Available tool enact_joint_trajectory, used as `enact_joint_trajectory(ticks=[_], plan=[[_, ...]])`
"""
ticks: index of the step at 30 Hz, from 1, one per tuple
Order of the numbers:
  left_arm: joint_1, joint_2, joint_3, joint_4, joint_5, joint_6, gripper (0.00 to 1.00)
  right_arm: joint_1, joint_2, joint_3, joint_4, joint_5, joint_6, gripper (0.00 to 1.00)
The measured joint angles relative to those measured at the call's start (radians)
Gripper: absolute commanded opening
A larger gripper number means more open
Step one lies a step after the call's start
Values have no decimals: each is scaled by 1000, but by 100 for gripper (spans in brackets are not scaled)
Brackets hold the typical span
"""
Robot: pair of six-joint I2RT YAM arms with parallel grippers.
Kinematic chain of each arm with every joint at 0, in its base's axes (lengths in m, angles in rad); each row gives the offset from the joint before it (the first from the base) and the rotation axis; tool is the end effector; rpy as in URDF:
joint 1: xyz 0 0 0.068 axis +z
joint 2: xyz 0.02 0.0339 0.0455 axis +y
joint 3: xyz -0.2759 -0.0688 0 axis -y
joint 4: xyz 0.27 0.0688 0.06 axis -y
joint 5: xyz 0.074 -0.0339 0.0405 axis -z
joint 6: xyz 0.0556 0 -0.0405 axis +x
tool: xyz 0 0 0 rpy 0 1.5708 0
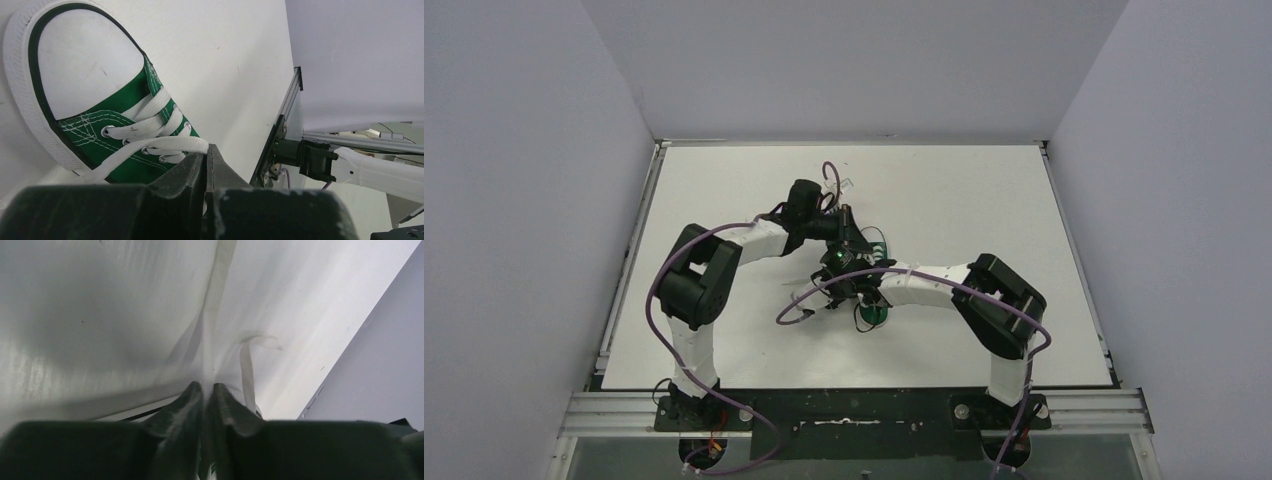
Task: Tie the shoes
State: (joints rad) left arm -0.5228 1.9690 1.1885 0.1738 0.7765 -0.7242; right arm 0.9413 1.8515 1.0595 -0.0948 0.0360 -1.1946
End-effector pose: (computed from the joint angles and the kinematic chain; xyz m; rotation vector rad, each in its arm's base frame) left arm 0.3743 -0.2607 0.1557 0.2644 2.3915 -1.5000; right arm 0.2434 0.3308 0.1282 -2.1505 1.2008 -0.1547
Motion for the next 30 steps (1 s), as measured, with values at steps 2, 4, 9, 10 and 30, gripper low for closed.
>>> enact_joint_trajectory(ticks=[2,4,9,10,30], plan=[[-1,0,0,-1,3,-2,0,-5,-24,-14,-10,-13,38,0],[0,0,0,-6,2,-3,0,-14,-87,-19,-70,-67,126,0],[5,0,2,-34,4,-18,0,-97,-355,-56,-76,-315,514,0],[5,0,2,-40,10,-28,0,-145,-423,-96,-27,-371,654,0],[6,-2,24,-90,9,-103,0,-696,-208,-260,535,-665,2282,10]])
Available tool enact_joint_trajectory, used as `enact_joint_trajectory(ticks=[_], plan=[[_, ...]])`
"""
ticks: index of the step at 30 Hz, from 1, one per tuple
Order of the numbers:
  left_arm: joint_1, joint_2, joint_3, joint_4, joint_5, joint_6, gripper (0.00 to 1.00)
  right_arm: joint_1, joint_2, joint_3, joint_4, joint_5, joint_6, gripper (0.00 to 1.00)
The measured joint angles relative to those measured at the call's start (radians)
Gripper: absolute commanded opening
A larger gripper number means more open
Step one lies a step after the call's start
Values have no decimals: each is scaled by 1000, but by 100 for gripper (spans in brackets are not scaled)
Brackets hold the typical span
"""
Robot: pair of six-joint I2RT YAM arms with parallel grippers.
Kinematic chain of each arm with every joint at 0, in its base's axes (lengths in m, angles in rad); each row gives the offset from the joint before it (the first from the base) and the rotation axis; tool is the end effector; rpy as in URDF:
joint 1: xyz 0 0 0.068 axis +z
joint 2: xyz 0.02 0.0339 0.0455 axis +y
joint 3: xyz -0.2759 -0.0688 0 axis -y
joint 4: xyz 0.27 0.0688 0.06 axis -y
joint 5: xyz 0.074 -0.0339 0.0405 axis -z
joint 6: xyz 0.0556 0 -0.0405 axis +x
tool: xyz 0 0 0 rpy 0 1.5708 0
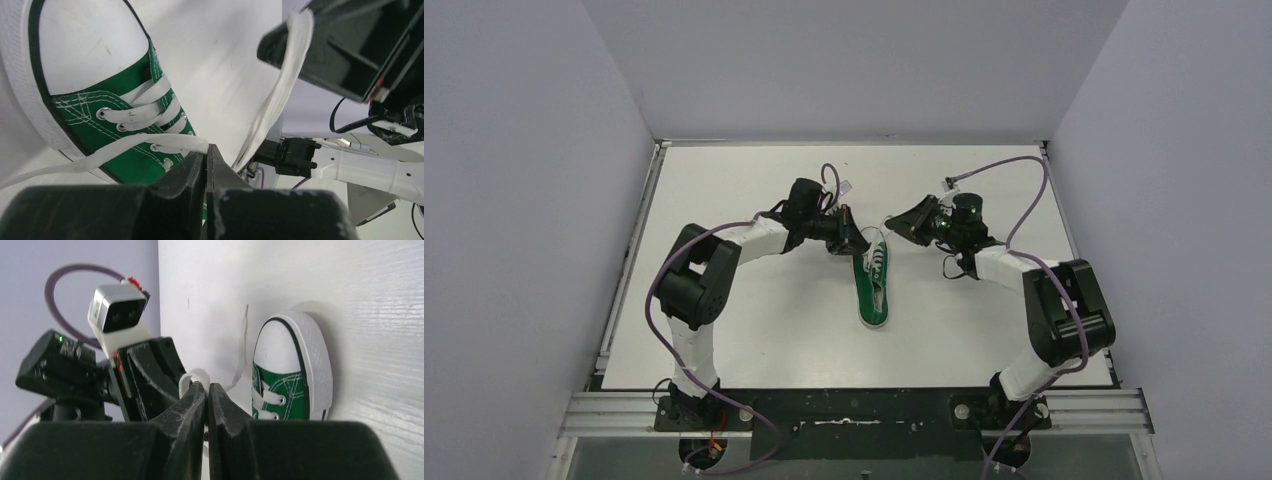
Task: Tie the shoes
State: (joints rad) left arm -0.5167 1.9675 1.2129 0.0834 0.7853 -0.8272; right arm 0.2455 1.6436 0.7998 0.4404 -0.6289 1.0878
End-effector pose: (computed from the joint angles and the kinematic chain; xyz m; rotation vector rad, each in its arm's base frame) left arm 0.3746 -0.2580 0.1563 0.1056 2.5061 -1.5365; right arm 0.3546 0.1226 0.1801 0.4591 2.1589 1.4329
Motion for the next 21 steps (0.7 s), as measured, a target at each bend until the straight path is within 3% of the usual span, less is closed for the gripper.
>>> enact_joint_trajectory(ticks=[3,6,10,14,18,21], plan=[[1,0,0,-16,-4,0,0,-13,44,75,-61,11,34,18],[2,0,0,-30,-5,0,0,-18,60,209,-239,65,-2,26],[2,0,0,-38,-4,0,0,-26,182,478,-526,98,-121,38],[3,0,1,-43,-3,-2,0,-48,353,717,-856,156,-331,42],[11,0,2,-45,-2,-6,0,-96,339,684,-1061,224,-556,45],[17,0,3,-42,6,-17,0,-122,210,548,-1056,148,-732,50]])
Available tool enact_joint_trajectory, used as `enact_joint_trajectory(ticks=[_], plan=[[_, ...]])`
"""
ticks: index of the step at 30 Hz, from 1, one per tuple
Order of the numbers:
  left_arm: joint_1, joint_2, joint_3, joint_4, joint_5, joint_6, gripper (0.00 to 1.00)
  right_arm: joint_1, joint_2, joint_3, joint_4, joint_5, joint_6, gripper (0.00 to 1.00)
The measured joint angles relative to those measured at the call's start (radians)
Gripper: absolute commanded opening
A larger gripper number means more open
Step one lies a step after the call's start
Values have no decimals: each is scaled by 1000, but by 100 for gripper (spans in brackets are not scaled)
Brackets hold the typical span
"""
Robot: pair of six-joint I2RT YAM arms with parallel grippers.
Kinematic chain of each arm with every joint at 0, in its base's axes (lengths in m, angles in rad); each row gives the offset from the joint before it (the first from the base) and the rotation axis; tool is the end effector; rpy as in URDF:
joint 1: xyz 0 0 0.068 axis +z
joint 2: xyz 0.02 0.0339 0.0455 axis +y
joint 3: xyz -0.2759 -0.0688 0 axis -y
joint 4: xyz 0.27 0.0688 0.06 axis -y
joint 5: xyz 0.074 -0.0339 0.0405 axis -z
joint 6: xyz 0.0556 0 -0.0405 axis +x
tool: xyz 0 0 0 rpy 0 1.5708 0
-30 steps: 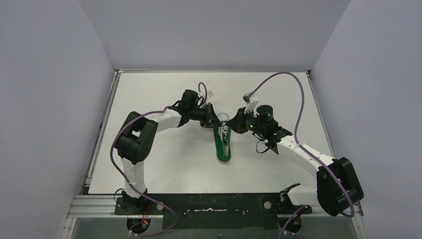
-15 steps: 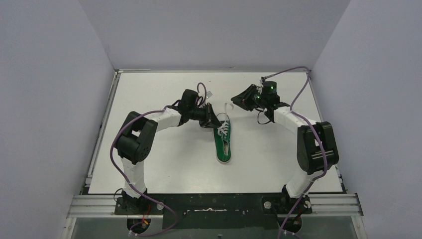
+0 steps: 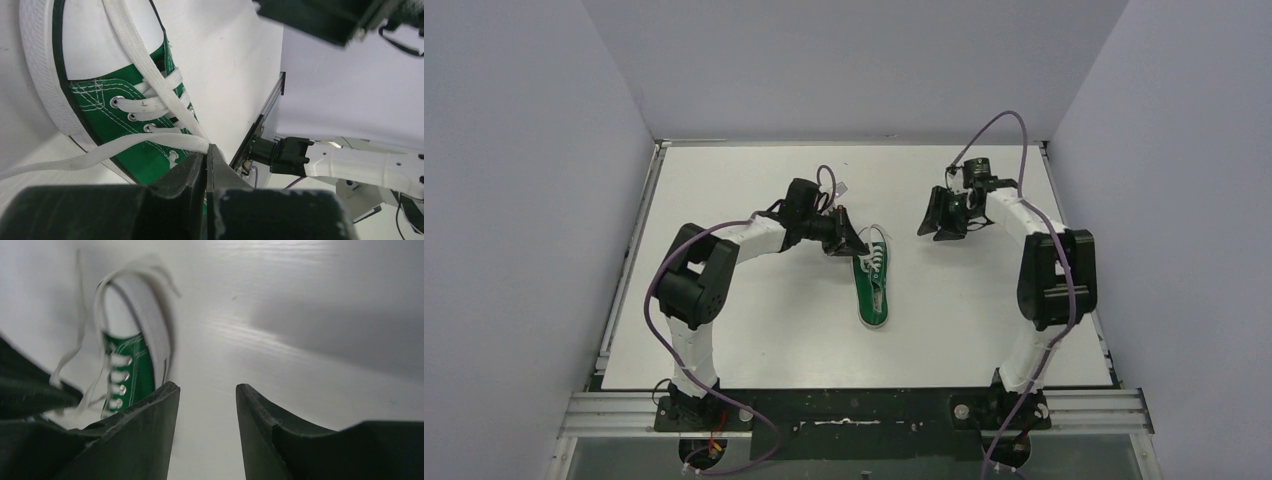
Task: Tie the shoes
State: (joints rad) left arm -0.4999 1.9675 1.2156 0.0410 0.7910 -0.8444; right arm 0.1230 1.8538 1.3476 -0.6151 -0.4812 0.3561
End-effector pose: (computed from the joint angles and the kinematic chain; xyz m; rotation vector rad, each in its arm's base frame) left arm 0.3764 -0.2506 0.1536 0.0431 2.5497 -1.5333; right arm 0.4095 0.0766 0.1889 0.1643 2.7115 0.7936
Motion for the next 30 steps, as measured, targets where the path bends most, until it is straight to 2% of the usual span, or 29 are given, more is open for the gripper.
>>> enact_joint_trajectory(ticks=[1,3,4,6,8,12,16,21,30], plan=[[1,0,1,1,2,-8,0,2,-47,-45,24,-40,-37,56],[2,0,2,4,8,-18,0,23,-188,-199,173,-149,-143,71],[3,0,2,6,10,-24,0,40,-242,-258,237,-182,-188,73],[3,0,5,7,14,-37,0,105,-359,-396,396,-216,-336,70],[4,0,6,9,18,-44,0,174,-402,-452,488,-256,-446,67],[5,0,8,19,24,-67,0,225,-328,-441,644,-305,-557,67],[5,0,8,31,27,-85,0,232,-291,-441,680,-323,-636,67],[5,0,8,40,29,-98,0,245,-290,-460,721,-336,-686,67],[5,3,-2,82,30,-122,0,291,-290,-552,831,-301,-663,65]])
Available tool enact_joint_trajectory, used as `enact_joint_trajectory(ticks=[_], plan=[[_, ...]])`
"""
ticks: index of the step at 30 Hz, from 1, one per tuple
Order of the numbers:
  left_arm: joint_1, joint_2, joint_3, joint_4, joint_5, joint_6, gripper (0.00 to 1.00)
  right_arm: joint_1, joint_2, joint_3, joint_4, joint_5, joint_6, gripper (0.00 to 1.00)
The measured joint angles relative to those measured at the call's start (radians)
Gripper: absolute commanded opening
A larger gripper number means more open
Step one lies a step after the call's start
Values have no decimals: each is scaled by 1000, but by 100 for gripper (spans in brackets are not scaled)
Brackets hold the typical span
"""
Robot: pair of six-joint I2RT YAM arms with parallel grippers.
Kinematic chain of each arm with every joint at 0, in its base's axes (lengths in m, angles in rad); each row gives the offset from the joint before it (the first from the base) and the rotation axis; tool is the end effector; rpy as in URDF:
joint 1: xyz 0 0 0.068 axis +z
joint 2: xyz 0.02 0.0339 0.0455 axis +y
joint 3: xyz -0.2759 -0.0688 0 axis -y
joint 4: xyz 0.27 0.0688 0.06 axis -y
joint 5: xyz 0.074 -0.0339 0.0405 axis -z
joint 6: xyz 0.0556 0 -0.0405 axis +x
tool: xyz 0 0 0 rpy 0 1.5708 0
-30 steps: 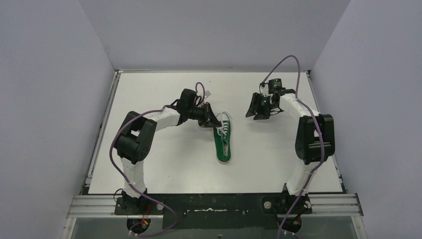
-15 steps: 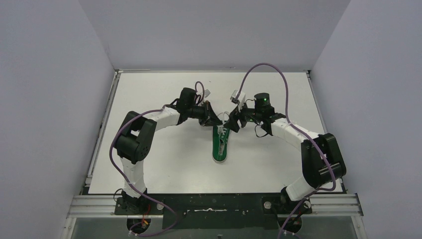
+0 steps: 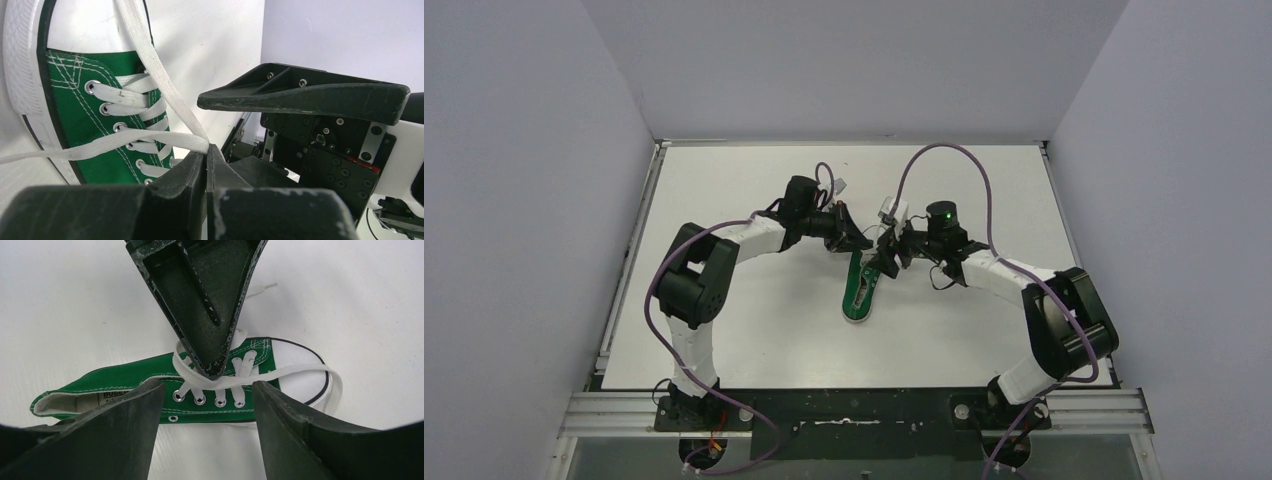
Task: Tie the shoes
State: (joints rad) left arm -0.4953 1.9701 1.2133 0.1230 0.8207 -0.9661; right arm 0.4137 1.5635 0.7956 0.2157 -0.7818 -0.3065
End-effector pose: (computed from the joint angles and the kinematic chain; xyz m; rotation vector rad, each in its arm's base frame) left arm 0.3809 -0.2520 0.1597 -0.0471 2.5191 -1.6283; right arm 0.3052 0.1768 0.1855 -1.1423 1.7198 0.8881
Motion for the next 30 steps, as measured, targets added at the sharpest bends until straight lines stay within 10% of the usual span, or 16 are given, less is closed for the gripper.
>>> enact_joint_trajectory(ticks=[12,20,24,30], plan=[[0,0,-30,39,5,-19,0,83,5,-65,151,194,42,60],[7,0,-40,53,1,-21,0,81,63,-65,207,207,57,34],[14,0,-47,52,0,-21,0,62,87,-56,203,138,56,1],[28,0,-47,46,12,-6,0,36,100,-35,178,30,66,0]])
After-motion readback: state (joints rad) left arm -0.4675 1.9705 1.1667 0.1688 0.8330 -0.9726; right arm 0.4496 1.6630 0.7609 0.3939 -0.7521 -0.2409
